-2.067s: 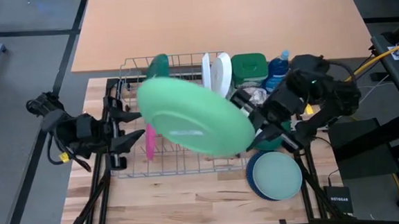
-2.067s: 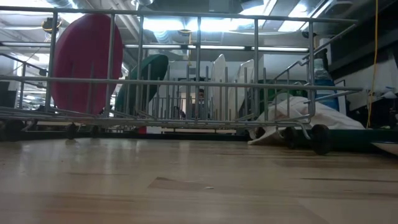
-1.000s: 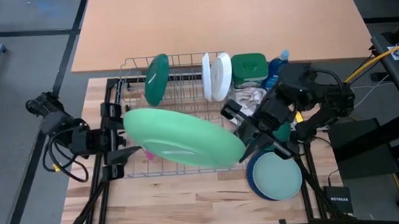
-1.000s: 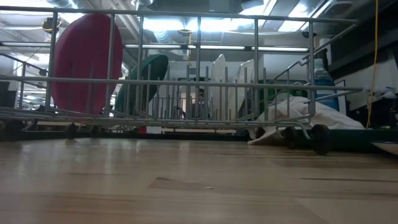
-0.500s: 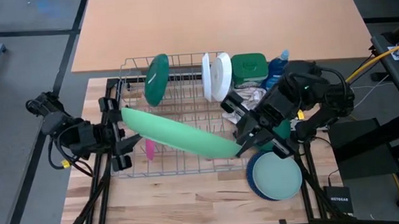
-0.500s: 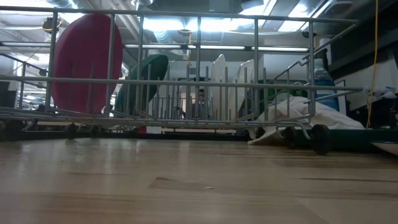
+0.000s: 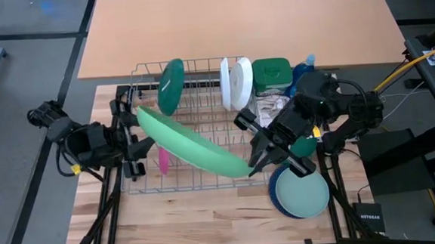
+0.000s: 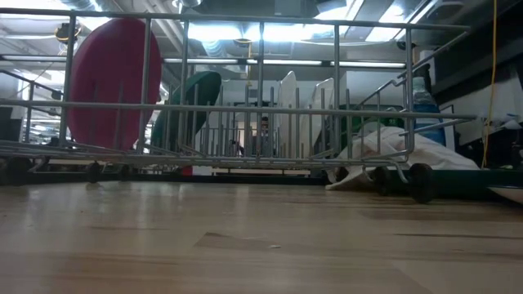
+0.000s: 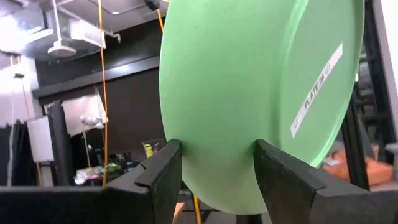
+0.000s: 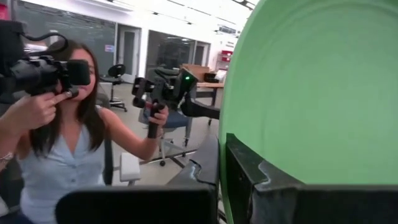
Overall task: Sort dishes
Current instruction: Put the light green plate in the dish rack
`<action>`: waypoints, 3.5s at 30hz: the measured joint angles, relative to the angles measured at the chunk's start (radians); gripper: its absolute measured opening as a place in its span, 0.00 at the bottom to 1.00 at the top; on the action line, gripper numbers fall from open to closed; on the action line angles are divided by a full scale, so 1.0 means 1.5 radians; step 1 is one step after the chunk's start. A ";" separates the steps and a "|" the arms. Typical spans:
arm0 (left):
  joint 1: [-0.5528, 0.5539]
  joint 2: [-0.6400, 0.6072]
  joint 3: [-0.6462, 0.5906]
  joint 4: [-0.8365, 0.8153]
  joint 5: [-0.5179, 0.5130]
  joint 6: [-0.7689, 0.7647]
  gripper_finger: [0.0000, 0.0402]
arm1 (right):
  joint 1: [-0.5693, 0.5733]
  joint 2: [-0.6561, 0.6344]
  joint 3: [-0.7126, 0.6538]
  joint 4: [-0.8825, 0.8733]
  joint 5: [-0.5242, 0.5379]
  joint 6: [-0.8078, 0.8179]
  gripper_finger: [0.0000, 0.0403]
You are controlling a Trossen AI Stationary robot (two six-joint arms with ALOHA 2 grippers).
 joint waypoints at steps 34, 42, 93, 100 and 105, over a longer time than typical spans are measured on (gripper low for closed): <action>0.041 -0.036 0.000 0.006 -0.012 0.280 0.46 | -0.003 0.005 -0.002 0.038 0.059 0.000 0.03; 0.041 -0.036 0.000 0.006 -0.014 0.299 0.46 | -0.002 0.005 -0.002 0.030 0.060 0.000 0.03; 0.041 -0.036 0.000 -0.011 -0.015 0.250 0.46 | -0.002 0.005 -0.002 -0.157 0.446 -0.005 0.03; 0.041 -0.036 0.000 -0.100 -0.017 0.155 0.46 | -0.026 0.005 -0.002 -0.148 0.502 0.062 0.03; 0.041 -0.036 0.000 -0.219 -0.017 0.044 0.46 | -0.087 0.005 -0.002 -0.110 0.485 0.184 0.03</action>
